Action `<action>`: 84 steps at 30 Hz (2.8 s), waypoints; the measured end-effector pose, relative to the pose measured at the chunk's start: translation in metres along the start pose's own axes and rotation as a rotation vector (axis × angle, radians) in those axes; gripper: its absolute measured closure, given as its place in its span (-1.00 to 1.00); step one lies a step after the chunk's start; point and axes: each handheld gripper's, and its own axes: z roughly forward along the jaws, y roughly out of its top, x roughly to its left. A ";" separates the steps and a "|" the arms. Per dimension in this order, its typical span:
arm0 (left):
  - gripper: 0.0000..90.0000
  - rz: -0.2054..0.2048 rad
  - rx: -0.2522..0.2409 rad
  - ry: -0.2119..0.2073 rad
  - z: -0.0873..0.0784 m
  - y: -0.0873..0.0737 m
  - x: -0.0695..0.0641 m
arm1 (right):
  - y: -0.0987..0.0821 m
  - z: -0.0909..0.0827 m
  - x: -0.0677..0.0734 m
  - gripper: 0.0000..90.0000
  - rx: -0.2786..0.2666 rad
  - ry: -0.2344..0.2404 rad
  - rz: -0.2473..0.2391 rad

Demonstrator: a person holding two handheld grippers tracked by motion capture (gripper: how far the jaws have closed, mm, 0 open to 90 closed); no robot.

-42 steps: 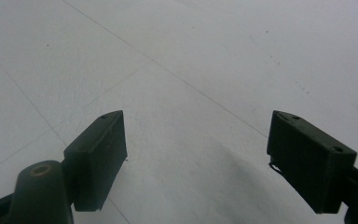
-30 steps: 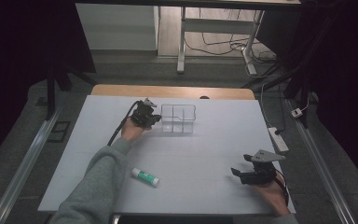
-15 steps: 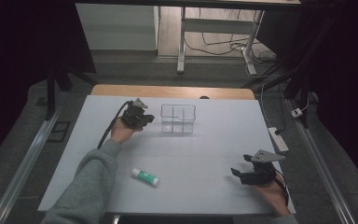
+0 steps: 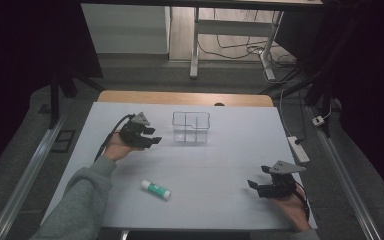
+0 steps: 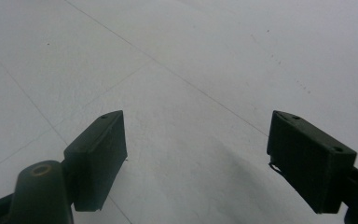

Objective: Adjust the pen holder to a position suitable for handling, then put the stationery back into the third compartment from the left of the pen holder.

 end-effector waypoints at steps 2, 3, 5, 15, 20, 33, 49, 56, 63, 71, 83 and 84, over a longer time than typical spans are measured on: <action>0.05 0.005 -0.001 -0.015 -0.006 -0.004 -0.001 | 0.000 0.000 0.000 -0.58 0.000 0.000 -0.002; 0.03 0.009 0.002 -0.018 -0.009 -0.005 -0.002 | 0.000 0.000 0.000 -0.58 -0.005 0.001 0.001; -0.01 0.017 0.008 -0.026 -0.014 -0.008 -0.003 | 0.000 -0.001 0.001 -0.58 -0.004 -0.003 -0.002; -0.13 0.085 0.038 -0.062 -0.035 -0.019 -0.014 | 0.000 0.000 0.000 -0.58 -0.003 -0.002 -0.003; -0.19 0.133 0.065 -0.079 -0.040 -0.022 -0.020 | 0.000 0.000 0.001 -0.58 -0.004 -0.001 0.000; -0.24 0.178 0.119 -0.118 -0.043 -0.035 -0.025 | 0.000 0.001 0.001 -0.58 0.003 -0.003 -0.004; -0.24 0.264 0.169 -0.169 -0.045 -0.039 -0.039 | 0.000 0.001 0.001 -0.58 0.001 -0.003 -0.005; -0.25 0.303 0.192 -0.211 -0.041 -0.039 -0.047 | 0.000 0.000 0.001 -0.58 0.004 -0.002 -0.009; -0.26 0.348 0.232 -0.238 -0.033 -0.037 -0.054 | 0.000 0.000 0.001 -0.58 0.005 -0.001 -0.007; -0.30 0.387 0.278 -0.245 -0.024 -0.035 -0.064 | 0.000 0.000 0.001 -0.58 0.005 -0.001 -0.010; -0.32 0.485 0.345 -0.285 -0.014 -0.035 -0.076 | 0.000 0.001 0.001 -0.58 0.005 0.000 -0.009; -0.32 0.490 0.350 -0.288 -0.014 -0.035 -0.077 | 0.000 0.001 0.001 -0.58 0.005 0.000 -0.009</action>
